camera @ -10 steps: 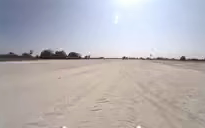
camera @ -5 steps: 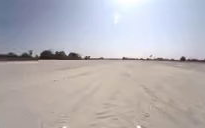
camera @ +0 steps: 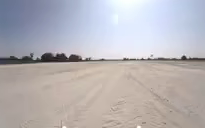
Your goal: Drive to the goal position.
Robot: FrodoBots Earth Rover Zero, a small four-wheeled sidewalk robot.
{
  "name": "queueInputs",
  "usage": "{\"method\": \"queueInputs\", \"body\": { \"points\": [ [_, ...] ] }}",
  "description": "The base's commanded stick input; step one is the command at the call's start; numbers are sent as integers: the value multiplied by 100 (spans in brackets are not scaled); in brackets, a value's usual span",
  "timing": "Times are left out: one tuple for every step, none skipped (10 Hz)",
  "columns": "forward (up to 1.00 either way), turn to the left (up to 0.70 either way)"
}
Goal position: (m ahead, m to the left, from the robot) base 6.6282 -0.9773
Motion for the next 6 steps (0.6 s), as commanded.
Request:
{"method": "queueInputs", "body": {
  "points": [
    [70, 0],
    [70, 0],
    [70, 0],
    [70, 0],
    [70, 0],
    [70, 0]
  ]
}}
